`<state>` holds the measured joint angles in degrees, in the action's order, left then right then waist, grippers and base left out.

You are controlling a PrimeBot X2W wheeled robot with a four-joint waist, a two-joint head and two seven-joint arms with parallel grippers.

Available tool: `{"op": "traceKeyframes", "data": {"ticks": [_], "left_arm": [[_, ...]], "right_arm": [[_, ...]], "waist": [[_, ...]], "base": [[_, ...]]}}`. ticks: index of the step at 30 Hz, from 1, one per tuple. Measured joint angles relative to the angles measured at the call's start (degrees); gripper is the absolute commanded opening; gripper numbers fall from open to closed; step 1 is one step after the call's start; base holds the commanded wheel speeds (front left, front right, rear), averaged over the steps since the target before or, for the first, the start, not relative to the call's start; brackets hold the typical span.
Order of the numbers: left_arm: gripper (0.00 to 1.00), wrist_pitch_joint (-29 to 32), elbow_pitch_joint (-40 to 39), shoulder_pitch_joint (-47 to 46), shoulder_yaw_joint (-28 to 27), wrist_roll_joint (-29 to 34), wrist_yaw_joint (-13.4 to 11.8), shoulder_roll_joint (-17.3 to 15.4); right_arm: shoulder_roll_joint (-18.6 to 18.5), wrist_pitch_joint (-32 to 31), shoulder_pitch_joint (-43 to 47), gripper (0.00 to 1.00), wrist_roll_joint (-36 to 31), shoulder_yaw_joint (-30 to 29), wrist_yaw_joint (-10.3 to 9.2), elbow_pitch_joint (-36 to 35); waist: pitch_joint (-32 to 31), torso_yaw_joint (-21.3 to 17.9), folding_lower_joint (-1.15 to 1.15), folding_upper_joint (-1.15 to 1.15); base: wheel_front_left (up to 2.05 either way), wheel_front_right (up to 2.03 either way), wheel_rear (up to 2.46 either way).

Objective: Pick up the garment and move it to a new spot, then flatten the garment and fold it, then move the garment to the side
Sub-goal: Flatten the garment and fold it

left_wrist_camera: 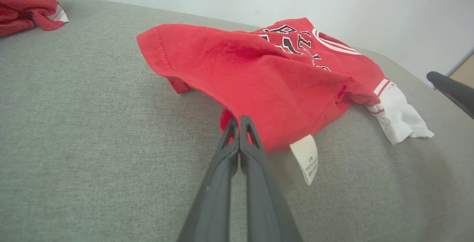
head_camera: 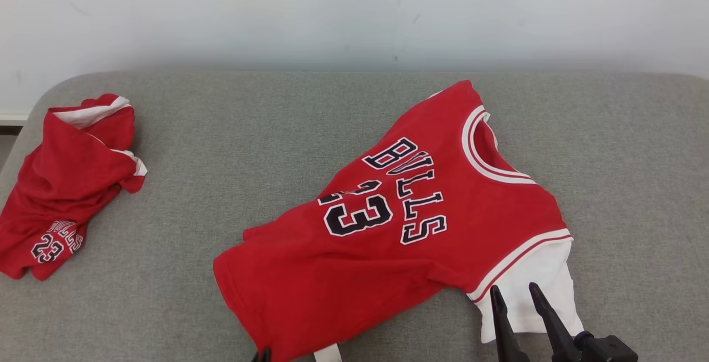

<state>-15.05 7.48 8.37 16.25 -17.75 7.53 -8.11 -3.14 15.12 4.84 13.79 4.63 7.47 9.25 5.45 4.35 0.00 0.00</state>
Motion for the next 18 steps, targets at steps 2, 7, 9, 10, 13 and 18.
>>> {"op": "traceKeyframes", "data": {"ticks": [2, 7, 9, 10, 13, 18], "left_arm": [[0.00, 0.00, -0.25, 1.21, -0.32, -0.45, 0.00, 0.32], [0.00, 0.00, 1.31, 2.15, -0.33, -1.11, 0.00, -0.25], [0.00, 0.00, 2.27, 1.22, -0.25, -1.56, 0.00, -0.38], [0.00, 0.00, 2.59, 0.28, -0.14, -1.53, 0.00, -0.56], [0.00, 0.00, 3.41, -3.36, -0.19, -1.52, 0.00, -1.05], [0.00, 0.00, 6.26, -9.76, -0.76, -1.92, 0.00, -2.14]], "right_arm": [[0.03, 0.00, 0.00, 1.00, 0.01, -0.03, 0.00, 0.02], [0.05, 0.00, -0.01, 1.00, 0.08, 0.01, 0.01, 0.32], [0.07, 0.00, -0.08, 1.00, 0.07, 0.08, 0.00, 0.34], [0.07, 0.00, -0.10, 1.00, 0.07, 0.16, 0.00, 0.35], [0.05, 0.00, -0.23, 1.00, 0.04, 0.34, 0.00, 0.36], [-0.26, 0.00, -0.87, 1.00, -0.14, 0.63, 0.00, 0.41]], "waist": [[0.01, 0.42, 0.00, 0.00], [-0.08, 0.33, 0.00, 0.00], [-0.19, -0.05, 0.00, 0.00], [-0.21, -0.22, 0.00, 0.00], [-0.23, -0.78, 0.00, 0.00], [0.15, -2.08, 0.00, 0.00]], "base": [[0.00, 0.00, 0.00], [0.00, 0.00, 0.00], [0.00, 0.00, 0.00], [0.00, 0.00, 0.00], [0.00, 0.00, 0.00], [0.00, 0.00, 0.00]]}}
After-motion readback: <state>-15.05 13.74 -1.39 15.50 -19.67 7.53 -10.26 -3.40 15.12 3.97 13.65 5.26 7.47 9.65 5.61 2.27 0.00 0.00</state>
